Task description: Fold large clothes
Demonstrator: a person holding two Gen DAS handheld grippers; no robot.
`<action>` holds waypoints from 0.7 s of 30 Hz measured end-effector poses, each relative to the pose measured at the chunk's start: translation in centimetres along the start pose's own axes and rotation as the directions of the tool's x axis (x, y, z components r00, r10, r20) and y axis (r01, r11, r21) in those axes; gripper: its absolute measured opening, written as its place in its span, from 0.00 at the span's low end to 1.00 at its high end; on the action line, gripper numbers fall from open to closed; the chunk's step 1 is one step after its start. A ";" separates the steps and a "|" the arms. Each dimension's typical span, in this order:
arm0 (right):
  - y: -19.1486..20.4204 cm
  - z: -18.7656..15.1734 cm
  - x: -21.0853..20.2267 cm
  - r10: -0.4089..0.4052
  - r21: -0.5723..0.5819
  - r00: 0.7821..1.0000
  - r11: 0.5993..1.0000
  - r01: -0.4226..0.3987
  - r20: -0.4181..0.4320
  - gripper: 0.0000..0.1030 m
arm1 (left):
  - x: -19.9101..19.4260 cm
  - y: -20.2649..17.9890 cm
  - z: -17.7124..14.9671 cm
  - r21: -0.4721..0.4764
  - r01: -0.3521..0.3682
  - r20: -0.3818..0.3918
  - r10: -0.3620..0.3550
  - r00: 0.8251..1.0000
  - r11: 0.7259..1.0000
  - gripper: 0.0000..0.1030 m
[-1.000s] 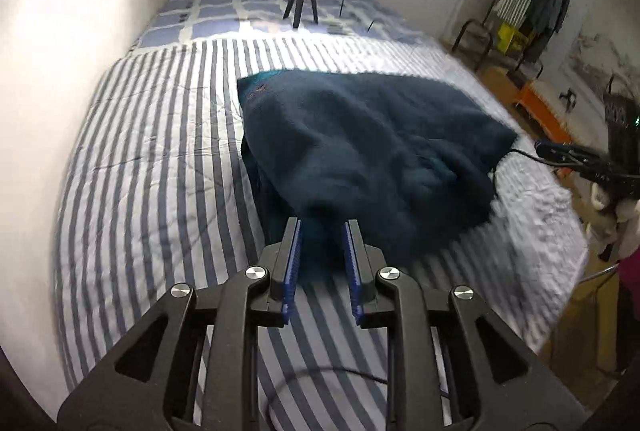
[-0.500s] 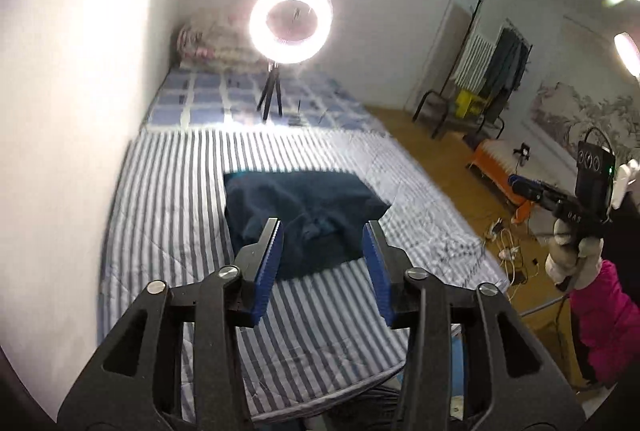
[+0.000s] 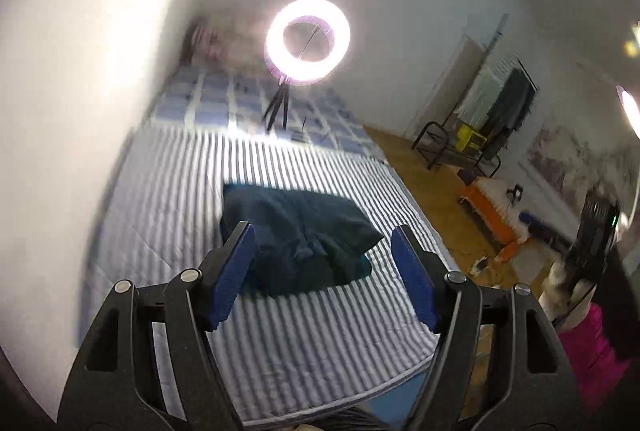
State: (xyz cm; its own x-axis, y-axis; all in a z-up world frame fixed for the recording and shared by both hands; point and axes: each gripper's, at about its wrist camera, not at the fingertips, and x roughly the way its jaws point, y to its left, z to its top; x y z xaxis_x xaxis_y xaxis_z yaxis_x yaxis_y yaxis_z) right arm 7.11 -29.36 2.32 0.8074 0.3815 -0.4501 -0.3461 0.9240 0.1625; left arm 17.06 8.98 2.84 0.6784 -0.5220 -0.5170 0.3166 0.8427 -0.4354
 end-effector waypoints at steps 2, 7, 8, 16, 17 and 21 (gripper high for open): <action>-1.3 -1.2 2.6 -0.006 0.038 0.999 0.999 0.008 -0.039 0.59 | 3.4 2.4 -0.5 -0.105 0.015 -0.037 -0.019 0.999 0.994 0.70; -5.2 -4.3 9.0 0.039 0.162 0.990 0.987 -0.017 -0.138 0.59 | 11.6 7.0 -1.4 -0.252 0.013 -0.139 -0.049 0.989 0.968 0.70; -6.0 -4.9 10.3 0.053 0.189 0.987 0.982 -0.023 -0.154 0.59 | 12.9 7.8 -1.5 -0.271 0.005 -0.159 -0.050 0.986 0.963 0.70; -11.7 -9.9 21.7 0.207 0.417 0.946 0.905 -0.088 -0.248 0.63 | 21.7 14.0 -2.8 -0.461 -0.048 -0.234 -0.069 0.970 0.886 0.70; -12.1 -10.3 22.8 0.209 0.427 0.945 0.900 -0.086 -0.251 0.63 | 22.6 14.5 -3.0 -0.475 -0.044 -0.243 -0.083 0.967 0.879 0.70; -12.9 -11.2 26.2 0.243 0.482 0.937 0.871 -0.097 -0.250 0.63 | 26.4 15.5 -4.0 -0.512 -0.026 -0.280 -0.139 0.950 0.859 0.70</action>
State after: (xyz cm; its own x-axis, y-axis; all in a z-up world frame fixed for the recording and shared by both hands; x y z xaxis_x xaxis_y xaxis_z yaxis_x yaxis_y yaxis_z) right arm 27.31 -31.55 -21.42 0.5532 0.5760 -0.6019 -0.1494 0.7794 0.6085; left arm 37.22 7.76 -20.51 0.4148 -0.6495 -0.6372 -0.0852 0.6695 -0.7379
